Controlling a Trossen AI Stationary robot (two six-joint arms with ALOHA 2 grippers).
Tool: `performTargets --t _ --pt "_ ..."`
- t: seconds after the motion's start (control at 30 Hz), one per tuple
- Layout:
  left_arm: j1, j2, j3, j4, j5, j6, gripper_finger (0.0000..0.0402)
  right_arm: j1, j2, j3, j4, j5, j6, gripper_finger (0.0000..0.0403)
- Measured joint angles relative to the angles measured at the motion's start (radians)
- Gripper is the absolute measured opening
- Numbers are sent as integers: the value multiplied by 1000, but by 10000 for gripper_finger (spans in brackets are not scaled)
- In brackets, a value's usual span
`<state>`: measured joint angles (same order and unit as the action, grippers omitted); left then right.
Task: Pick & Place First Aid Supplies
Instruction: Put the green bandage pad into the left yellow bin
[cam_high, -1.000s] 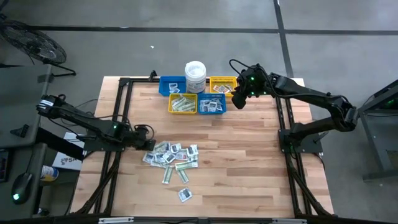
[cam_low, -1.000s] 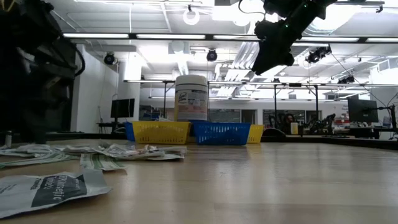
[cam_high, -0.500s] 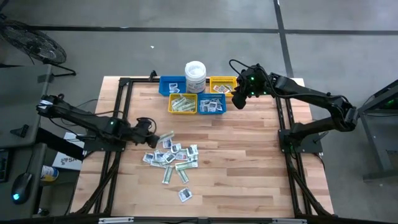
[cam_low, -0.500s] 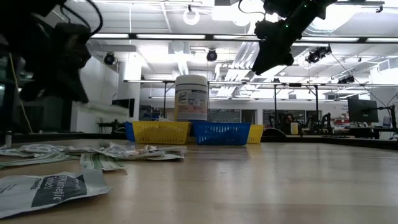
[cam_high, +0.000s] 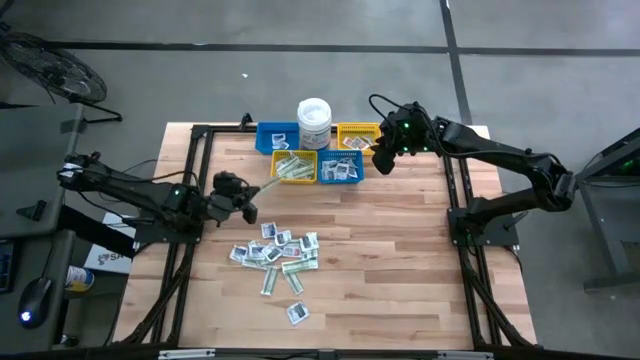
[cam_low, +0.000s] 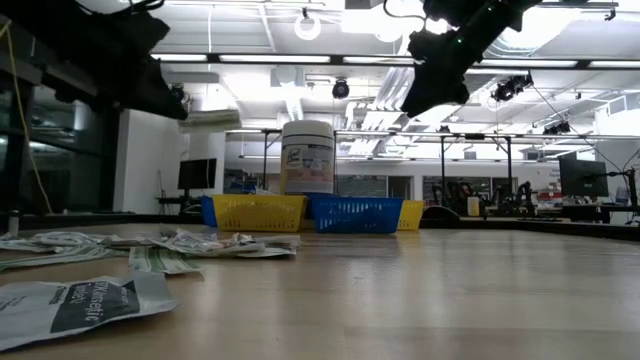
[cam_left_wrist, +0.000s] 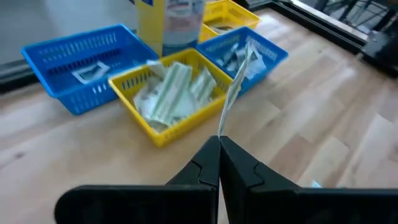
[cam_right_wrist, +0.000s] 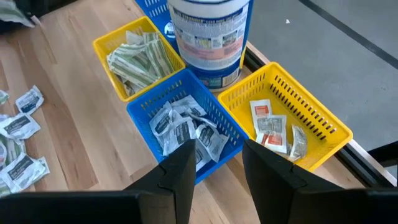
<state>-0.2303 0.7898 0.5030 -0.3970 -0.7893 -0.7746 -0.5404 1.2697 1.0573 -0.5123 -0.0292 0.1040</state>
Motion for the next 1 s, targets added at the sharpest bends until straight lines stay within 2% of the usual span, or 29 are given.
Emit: performTargets --t 0.2,0.47,0.77,1.0 --pt "125 31 0 96 114 169 0 0 0 0 17 2 0 126" --pt "321 129 0 266 349 351 0 0 0 0 17 31 1 126" --pt "528 267 1 403 681 357 0 0 0 0 17 31 11 126" --pt "670 362 1 453 813 351 0 0 0 0 17 48 20 126"
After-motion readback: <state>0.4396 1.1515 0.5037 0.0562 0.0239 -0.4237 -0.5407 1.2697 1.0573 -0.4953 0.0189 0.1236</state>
